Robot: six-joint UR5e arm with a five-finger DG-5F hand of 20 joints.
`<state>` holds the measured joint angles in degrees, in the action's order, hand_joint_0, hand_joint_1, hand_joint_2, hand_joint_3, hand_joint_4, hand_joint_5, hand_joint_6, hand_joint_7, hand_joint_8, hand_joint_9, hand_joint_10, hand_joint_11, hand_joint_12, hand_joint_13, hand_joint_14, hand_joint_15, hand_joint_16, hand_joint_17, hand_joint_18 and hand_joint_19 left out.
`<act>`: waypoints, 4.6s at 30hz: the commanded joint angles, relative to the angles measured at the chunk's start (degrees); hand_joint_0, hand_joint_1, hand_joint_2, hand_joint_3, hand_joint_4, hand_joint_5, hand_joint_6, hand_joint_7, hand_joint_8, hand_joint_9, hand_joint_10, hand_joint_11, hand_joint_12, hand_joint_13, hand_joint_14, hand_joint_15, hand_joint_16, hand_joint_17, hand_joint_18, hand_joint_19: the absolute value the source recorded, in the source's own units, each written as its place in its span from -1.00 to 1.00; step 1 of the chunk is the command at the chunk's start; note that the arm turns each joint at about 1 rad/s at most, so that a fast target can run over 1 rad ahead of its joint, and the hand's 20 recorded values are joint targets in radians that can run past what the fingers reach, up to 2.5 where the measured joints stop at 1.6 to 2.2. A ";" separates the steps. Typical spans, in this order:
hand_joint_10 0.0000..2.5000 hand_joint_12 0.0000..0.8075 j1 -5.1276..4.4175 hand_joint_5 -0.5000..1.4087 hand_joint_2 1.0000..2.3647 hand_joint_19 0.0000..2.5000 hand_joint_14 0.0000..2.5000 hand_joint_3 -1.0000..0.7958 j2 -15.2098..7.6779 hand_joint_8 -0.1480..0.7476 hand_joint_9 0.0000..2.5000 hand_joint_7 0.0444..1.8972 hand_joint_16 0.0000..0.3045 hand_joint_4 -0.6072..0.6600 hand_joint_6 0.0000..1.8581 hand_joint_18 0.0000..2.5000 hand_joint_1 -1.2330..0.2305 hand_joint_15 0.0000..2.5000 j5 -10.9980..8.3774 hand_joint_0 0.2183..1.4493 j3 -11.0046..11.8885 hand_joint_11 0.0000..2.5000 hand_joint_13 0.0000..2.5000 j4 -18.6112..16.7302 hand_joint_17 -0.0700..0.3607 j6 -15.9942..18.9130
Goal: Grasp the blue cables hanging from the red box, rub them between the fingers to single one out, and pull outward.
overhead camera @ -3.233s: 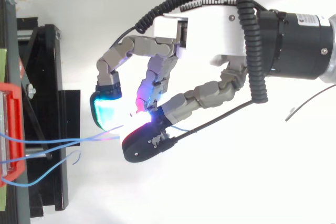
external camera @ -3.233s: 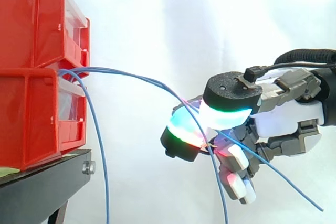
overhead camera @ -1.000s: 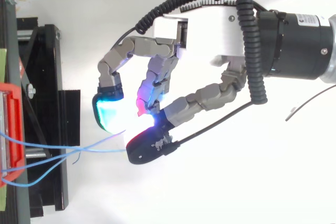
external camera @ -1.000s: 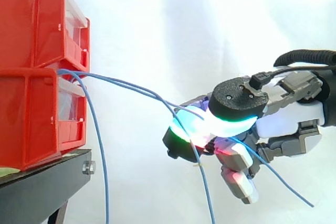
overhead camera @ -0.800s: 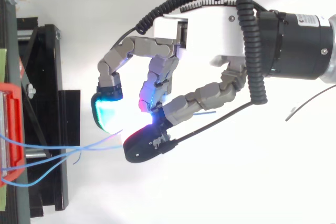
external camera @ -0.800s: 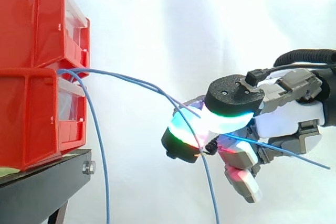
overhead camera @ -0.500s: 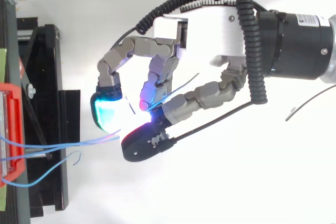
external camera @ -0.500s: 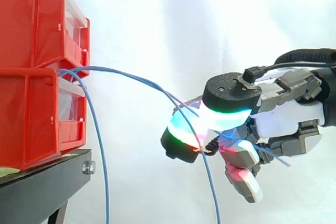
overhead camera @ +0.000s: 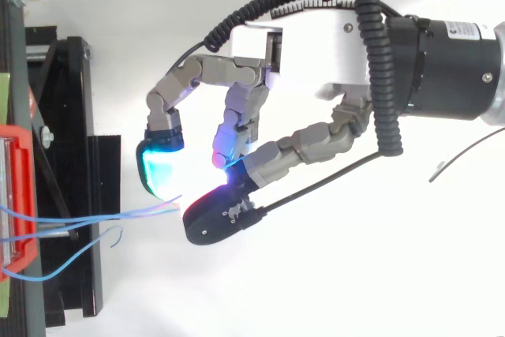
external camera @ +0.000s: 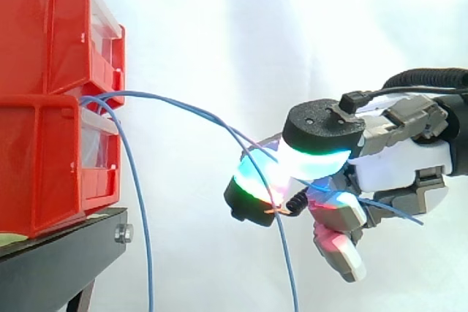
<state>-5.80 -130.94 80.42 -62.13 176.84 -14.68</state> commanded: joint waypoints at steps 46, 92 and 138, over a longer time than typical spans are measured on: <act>-0.98 0.05 0.00 -0.56 -0.99 -0.51 -0.98 -0.25 -0.02 0.06 0.15 0.14 -0.60 -0.01 -0.10 -0.13 -0.06 -0.53 0.00 -0.39 0.08 -0.38 0.02 0.00 -0.04 0.00; -0.98 0.12 0.00 -0.50 -0.98 -0.56 -0.98 0.06 -0.02 0.07 0.19 0.21 -0.59 -0.19 -0.12 -0.08 -0.41 -0.56 -0.26 -0.40 -0.01 -0.40 0.05 0.35 -0.03 -0.08; -0.98 0.22 -0.09 -0.47 -0.99 -0.58 -0.98 -0.03 -0.02 0.11 0.35 0.25 -0.54 -0.20 -0.15 -0.07 -0.27 -0.58 -0.35 -0.44 -0.01 -0.44 0.05 2.20 0.06 -0.61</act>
<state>-5.87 -130.96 80.08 -62.14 179.01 -15.29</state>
